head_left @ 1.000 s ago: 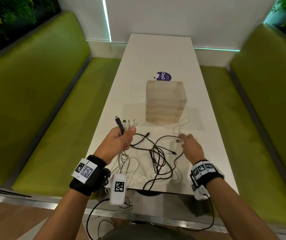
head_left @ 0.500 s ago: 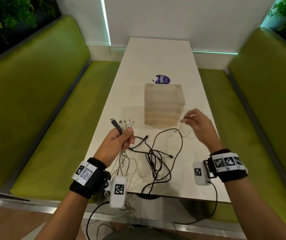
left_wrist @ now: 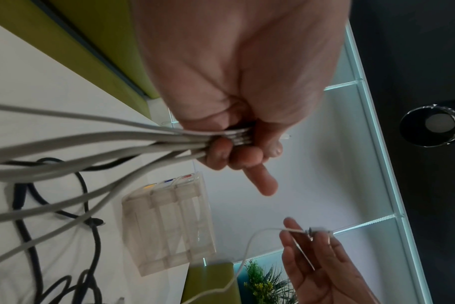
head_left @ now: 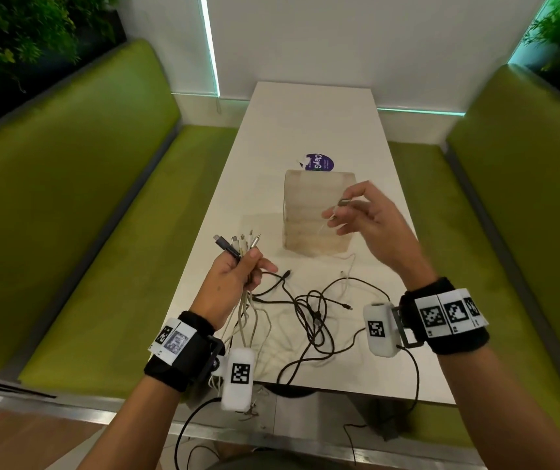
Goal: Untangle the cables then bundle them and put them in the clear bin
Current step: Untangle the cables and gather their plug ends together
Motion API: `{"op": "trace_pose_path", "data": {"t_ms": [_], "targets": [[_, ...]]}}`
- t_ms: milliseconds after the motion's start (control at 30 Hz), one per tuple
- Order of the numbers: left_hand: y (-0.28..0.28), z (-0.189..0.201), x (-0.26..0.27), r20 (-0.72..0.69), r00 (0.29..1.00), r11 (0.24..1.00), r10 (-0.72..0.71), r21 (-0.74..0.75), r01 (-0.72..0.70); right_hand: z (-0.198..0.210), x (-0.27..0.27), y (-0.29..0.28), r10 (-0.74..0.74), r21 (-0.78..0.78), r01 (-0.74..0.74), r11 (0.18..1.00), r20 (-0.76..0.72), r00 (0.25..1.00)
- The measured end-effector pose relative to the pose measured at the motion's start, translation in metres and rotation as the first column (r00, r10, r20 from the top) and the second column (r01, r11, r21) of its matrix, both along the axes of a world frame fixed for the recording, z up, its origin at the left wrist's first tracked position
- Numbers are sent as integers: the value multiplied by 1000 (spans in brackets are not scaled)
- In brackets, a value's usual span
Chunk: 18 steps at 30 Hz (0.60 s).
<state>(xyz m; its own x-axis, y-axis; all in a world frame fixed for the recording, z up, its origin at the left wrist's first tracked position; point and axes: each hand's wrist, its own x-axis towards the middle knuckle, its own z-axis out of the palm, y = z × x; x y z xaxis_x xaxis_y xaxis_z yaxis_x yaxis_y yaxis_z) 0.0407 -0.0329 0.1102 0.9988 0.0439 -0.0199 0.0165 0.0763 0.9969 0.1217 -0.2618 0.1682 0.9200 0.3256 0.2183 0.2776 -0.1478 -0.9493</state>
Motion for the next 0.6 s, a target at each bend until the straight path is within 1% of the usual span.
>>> {"op": "trace_pose_path", "data": {"t_ms": [100,167,233,300,367,433,533,600], "targets": [[-9,1,5,3,998,994,55,-91,-54,-2,-13,26,167,-77,-171,982,-54,985],[-16,1,7,15,999,992,35,-124,-33,-5,-20,44,210,-72,-217,974,-94,973],[-21,1,6,26,1000,989,13,-145,-9,-8,-24,59,202,-21,-207,978,-139,969],[-24,2,4,24,1000,976,19,-217,-14,-11,-26,69,166,12,-166,986,-156,974],[-22,2,3,16,999,956,31,-292,-25,-12,-26,75,110,-4,-111,994,-132,985],[-19,1,2,6,999,943,34,-332,-30,-14,-25,77,77,-23,-81,996,-111,991],[-15,0,-1,0,1000,942,-6,-336,6,-18,-22,80,13,-94,-19,995,-67,998],[-14,1,-3,13,1000,956,-24,-294,27,-19,-22,80,14,-110,-21,994,-66,998]]}}
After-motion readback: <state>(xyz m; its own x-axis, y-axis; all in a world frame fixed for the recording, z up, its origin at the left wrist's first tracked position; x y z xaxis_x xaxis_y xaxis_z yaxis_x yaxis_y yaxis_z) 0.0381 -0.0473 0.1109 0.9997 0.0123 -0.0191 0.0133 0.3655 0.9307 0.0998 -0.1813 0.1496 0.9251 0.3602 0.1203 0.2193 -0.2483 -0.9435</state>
